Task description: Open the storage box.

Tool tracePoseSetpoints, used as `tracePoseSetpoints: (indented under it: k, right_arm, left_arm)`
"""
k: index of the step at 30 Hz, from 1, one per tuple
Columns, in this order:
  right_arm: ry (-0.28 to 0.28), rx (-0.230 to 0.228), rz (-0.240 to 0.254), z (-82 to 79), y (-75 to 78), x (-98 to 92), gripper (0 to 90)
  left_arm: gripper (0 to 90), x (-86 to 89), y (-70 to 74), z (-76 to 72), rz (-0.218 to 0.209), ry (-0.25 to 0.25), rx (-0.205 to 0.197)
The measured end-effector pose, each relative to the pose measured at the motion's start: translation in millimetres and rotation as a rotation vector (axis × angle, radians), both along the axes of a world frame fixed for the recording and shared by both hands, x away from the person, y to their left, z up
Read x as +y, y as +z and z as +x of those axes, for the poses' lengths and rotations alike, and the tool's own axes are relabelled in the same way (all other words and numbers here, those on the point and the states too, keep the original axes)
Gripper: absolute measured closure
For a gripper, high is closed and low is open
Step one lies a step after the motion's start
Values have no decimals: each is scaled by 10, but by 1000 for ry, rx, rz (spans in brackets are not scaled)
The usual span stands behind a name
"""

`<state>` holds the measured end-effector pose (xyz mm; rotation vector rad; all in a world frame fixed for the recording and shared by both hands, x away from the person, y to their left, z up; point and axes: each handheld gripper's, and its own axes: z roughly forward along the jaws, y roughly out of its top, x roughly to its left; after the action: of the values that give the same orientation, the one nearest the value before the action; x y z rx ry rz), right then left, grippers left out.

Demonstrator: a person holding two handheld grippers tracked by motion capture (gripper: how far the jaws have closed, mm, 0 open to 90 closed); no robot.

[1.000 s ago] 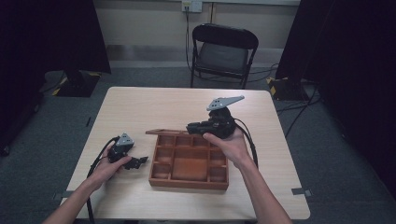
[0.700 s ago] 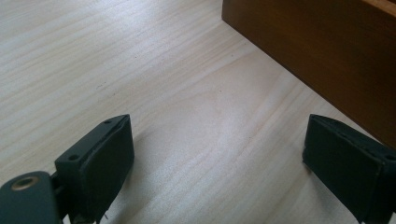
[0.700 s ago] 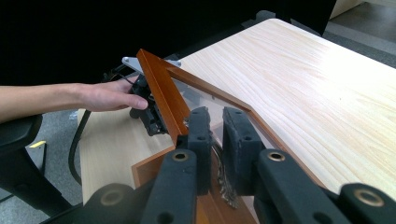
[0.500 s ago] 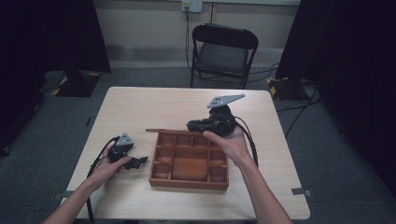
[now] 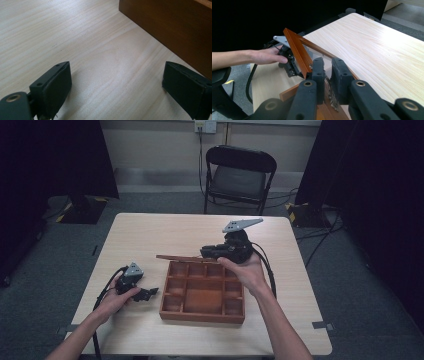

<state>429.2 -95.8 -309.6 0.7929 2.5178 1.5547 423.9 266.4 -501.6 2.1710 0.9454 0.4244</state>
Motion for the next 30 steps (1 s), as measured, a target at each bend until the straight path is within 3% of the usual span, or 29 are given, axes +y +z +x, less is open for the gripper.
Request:
tracePoseSetpoints:
  k: [30]
  right_arm:
    - [-18, 3, 23, 78, 36, -8, 832]
  left_arm:
    - [83, 0, -1, 0, -1, 0, 0]
